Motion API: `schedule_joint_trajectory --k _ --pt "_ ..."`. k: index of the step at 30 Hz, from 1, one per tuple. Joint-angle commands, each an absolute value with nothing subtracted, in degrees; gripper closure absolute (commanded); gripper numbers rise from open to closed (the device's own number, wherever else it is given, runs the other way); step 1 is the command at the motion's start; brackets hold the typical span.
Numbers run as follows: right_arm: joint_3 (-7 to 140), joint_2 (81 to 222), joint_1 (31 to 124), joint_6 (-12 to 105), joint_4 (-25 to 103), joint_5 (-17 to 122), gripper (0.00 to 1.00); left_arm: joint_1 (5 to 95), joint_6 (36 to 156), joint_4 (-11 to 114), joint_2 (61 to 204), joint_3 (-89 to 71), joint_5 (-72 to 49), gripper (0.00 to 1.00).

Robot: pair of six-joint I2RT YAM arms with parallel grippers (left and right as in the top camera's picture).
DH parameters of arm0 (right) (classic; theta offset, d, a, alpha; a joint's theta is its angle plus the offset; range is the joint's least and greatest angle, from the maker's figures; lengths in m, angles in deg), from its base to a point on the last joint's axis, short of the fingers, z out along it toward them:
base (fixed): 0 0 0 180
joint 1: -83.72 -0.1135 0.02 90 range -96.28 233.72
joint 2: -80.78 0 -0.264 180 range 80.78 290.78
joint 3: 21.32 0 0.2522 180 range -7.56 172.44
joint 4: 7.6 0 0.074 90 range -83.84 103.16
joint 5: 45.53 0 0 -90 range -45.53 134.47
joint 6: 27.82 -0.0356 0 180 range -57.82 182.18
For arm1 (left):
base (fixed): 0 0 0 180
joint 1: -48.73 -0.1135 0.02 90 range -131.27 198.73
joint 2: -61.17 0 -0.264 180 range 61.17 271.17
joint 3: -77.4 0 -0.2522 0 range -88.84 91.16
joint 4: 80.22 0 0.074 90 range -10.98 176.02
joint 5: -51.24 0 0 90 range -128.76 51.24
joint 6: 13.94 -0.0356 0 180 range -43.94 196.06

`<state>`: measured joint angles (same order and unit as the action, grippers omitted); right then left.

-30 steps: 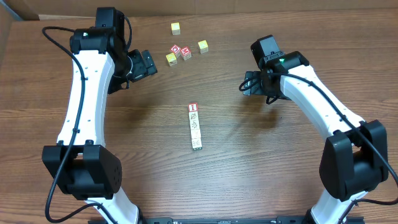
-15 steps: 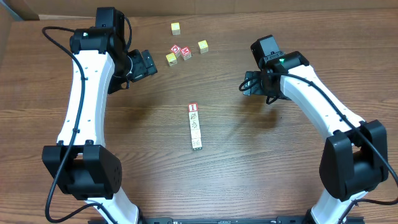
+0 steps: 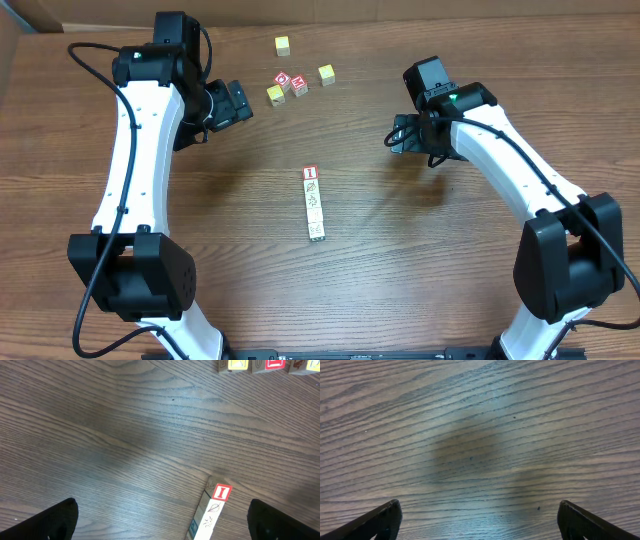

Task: Flip 5 blocks

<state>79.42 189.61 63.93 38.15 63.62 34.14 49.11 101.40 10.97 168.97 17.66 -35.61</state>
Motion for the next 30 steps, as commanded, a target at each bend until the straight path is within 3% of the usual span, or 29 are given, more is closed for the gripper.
schedule_joint_trajectory --k 1,21,30 --pt "80.6 188.0 64.2 37.9 63.3 34.3 0.00 49.5 101.4 11.1 169.6 17.7 -36.0 0.00" --pt "80.3 185.8 64.2 38.0 63.3 34.1 0.00 49.5 101.4 11.1 169.6 17.7 -36.0 0.00" --pt "80.3 175.4 64.2 38.0 63.3 34.1 0.00 49.5 101.4 11.1 169.6 17.7 -36.0 0.00"
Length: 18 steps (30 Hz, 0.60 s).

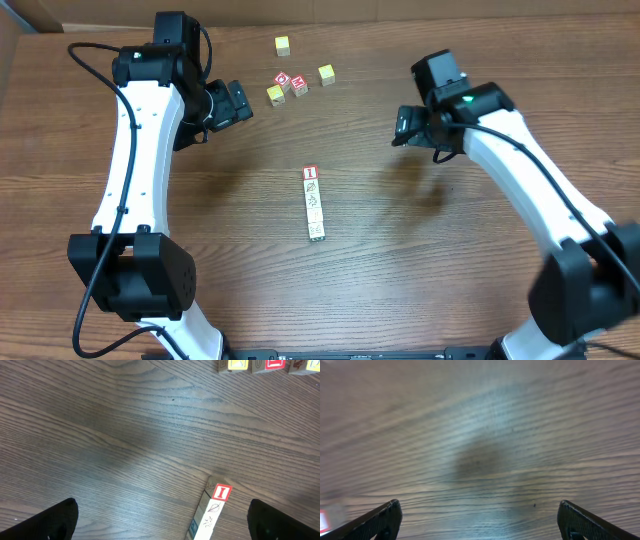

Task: Flip 5 blocks

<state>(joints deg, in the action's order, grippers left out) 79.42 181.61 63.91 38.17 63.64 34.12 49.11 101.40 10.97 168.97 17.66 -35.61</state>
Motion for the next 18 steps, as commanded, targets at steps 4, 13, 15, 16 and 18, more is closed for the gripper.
schedule_joint_trajectory --k 4,13,15,16,18 --pt "80.3 168.8 64.2 38.0 63.3 34.1 0.00 49.5 101.4 11.1 169.6 17.7 -36.0 0.00" --pt "80.2 156.4 64.2 38.0 63.4 34.1 0.00 49.5 101.4 11.1 169.6 17.7 -36.0 0.00" --pt "80.2 154.1 64.4 38.3 64.5 34.1 0.00 49.5 101.4 11.1 169.6 17.7 -36.0 0.00" --pt "80.2 153.1 64.4 38.3 65.1 34.1 0.00 49.5 101.4 11.1 169.6 17.7 -36.0 0.00" --pt "80.2 151.0 64.4 38.3 65.3 34.1 0.00 49.5 101.4 11.1 169.6 17.7 -36.0 0.00"
